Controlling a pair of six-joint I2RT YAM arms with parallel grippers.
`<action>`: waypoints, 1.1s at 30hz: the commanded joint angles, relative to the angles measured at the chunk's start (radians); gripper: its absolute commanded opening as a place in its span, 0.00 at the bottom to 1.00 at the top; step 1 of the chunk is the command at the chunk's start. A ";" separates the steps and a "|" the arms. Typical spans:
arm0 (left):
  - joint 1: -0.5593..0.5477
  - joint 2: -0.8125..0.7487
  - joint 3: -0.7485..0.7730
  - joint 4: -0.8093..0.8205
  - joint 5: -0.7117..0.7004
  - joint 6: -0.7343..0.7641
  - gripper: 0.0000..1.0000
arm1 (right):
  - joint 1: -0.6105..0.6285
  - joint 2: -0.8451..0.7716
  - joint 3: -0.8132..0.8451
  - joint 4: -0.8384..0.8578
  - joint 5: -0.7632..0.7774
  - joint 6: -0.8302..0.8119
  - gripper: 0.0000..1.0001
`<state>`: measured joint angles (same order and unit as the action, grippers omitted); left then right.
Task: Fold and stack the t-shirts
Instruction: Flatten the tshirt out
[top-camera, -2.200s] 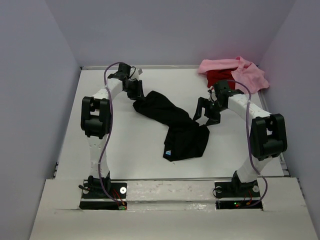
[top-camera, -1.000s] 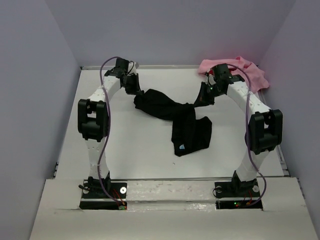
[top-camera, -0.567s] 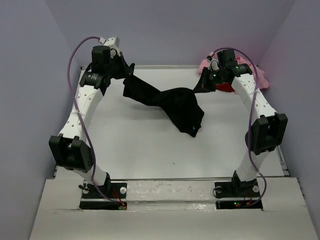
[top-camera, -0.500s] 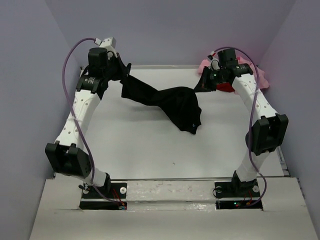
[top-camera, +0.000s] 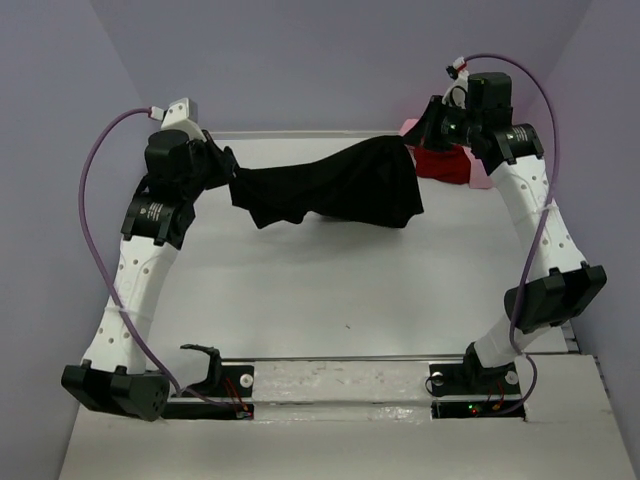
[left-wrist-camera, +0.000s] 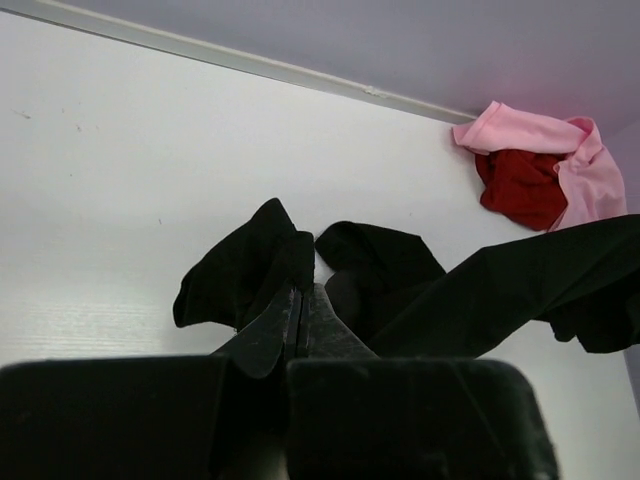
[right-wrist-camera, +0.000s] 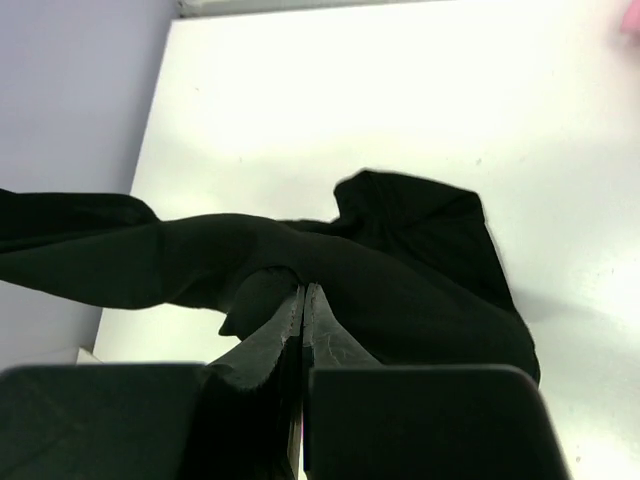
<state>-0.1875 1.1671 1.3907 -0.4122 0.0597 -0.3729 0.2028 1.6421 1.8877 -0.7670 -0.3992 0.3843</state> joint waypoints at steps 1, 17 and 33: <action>0.007 -0.059 -0.002 0.036 -0.020 -0.031 0.00 | -0.006 -0.060 0.070 0.081 0.010 -0.015 0.00; 0.003 -0.279 -0.044 -0.235 0.094 -0.135 0.00 | -0.006 -0.438 -0.124 -0.265 -0.162 0.074 0.00; 0.003 -0.632 -0.041 -0.419 0.160 -0.233 0.00 | -0.006 -0.714 -0.172 -0.344 -0.374 0.091 0.00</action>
<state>-0.1875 0.5274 1.3647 -0.8116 0.2020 -0.5831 0.2028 0.9329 1.7992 -1.1362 -0.7368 0.4534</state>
